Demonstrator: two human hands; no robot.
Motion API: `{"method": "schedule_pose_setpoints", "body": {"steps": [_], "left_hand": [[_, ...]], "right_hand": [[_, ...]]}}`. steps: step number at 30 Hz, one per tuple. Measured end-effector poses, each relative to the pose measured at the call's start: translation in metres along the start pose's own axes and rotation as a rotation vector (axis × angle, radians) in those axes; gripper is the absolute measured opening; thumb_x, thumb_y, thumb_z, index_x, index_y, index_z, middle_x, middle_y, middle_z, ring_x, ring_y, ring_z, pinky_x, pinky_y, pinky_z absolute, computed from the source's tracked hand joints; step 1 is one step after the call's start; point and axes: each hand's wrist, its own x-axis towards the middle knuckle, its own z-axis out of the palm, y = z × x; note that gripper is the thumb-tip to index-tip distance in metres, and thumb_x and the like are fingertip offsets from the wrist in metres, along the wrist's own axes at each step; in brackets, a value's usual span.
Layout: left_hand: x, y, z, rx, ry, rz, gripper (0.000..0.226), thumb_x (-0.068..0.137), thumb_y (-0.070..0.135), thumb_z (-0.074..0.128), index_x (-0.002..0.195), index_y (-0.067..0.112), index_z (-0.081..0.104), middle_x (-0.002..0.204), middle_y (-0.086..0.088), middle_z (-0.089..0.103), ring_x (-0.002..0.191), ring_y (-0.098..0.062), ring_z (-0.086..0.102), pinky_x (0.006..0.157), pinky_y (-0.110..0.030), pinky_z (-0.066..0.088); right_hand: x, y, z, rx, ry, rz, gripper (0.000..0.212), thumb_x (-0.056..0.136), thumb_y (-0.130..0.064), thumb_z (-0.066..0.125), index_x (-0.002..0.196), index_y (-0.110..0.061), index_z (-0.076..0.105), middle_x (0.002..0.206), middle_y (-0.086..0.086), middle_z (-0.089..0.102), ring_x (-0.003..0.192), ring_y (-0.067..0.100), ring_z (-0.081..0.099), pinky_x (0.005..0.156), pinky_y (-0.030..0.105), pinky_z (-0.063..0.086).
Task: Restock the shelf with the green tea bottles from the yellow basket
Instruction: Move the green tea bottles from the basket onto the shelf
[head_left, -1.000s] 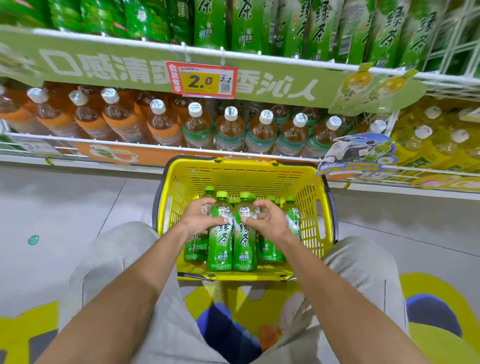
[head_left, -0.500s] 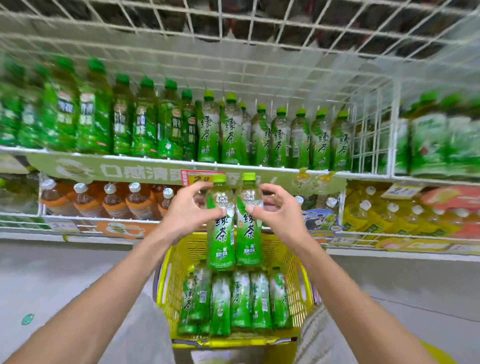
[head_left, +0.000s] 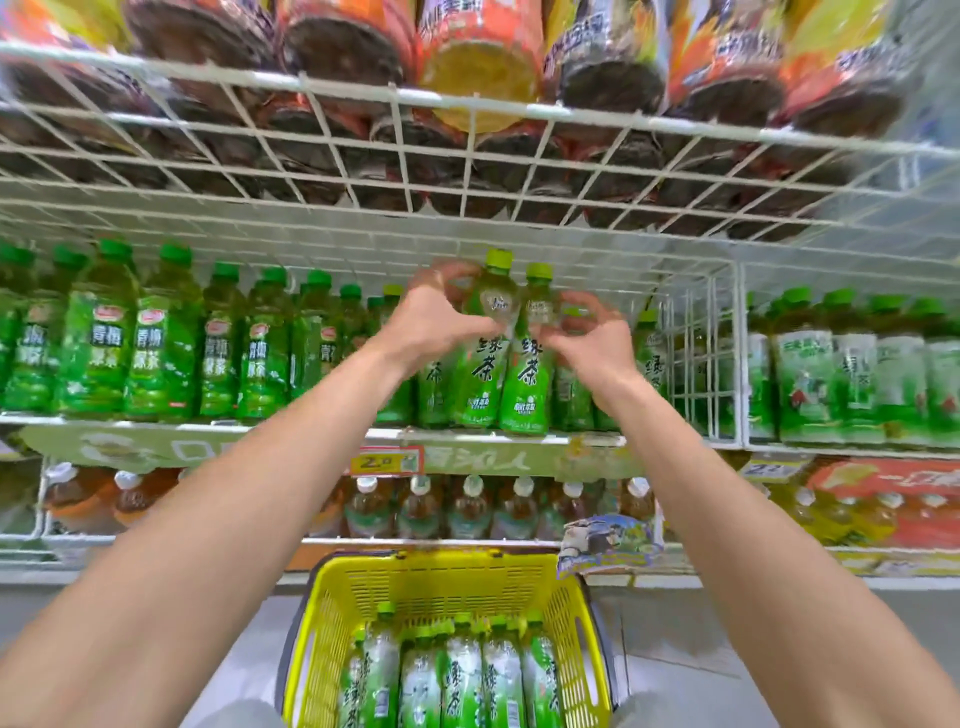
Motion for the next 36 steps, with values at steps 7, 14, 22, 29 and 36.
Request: {"method": "schedule_pose_setpoints", "body": {"steps": [7, 14, 22, 29, 36], "left_hand": [[0.037, -0.025, 0.042, 0.085, -0.094, -0.014, 0.056, 0.070, 0.026, 0.092, 0.117, 0.032, 0.062, 0.102, 0.014, 0.067, 0.096, -0.013, 0.068, 0.070, -0.016, 0.052], [0.054, -0.058, 0.039, 0.186, -0.102, -0.071, 0.047, 0.077, 0.040, 0.086, 0.116, 0.032, 0.062, 0.115, 0.007, 0.067, 0.105, -0.018, 0.065, 0.085, -0.024, 0.050], [0.076, -0.046, 0.052, 0.490, -0.186, -0.178, 0.042, 0.083, 0.026, 0.082, 0.111, 0.012, 0.056, 0.108, -0.003, 0.064, 0.091, -0.016, 0.063, 0.082, -0.031, 0.055], [0.091, -0.034, 0.062, 0.642, -0.237, -0.179, 0.113, 0.076, 0.023, 0.088, 0.159, 0.011, 0.013, 0.143, -0.020, 0.051, 0.128, -0.036, 0.055, 0.107, -0.041, 0.048], [0.110, -0.034, 0.052, 0.737, -0.345, -0.163, 0.108, 0.075, 0.025, 0.089, 0.158, 0.011, 0.021, 0.154, -0.019, 0.039, 0.140, -0.037, 0.041, 0.111, -0.042, 0.039]], "right_hand": [[0.054, 0.061, 0.020, -0.157, -0.001, 0.106, 0.060, 0.073, -0.013, 0.090, 0.126, -0.015, 0.062, 0.100, -0.004, 0.072, 0.093, 0.020, 0.072, 0.085, 0.035, 0.060], [0.071, 0.073, 0.030, -0.302, -0.154, 0.014, 0.063, 0.081, -0.039, 0.084, 0.135, -0.019, 0.057, 0.120, -0.003, 0.069, 0.099, 0.013, 0.066, 0.075, 0.019, 0.052], [0.086, 0.079, 0.002, -0.341, -0.300, 0.015, 0.065, 0.084, -0.040, 0.082, 0.140, -0.021, 0.055, 0.137, -0.004, 0.062, 0.122, 0.017, 0.058, 0.107, 0.033, 0.045], [0.093, 0.076, 0.003, -0.319, -0.302, 0.066, 0.074, 0.078, -0.045, 0.086, 0.140, -0.019, 0.055, 0.129, -0.006, 0.064, 0.113, 0.014, 0.061, 0.096, 0.027, 0.049], [0.098, 0.077, 0.006, -0.336, -0.328, 0.023, 0.089, 0.070, -0.060, 0.085, 0.141, -0.015, 0.057, 0.134, 0.001, 0.065, 0.114, 0.021, 0.066, 0.098, 0.047, 0.056]]}}
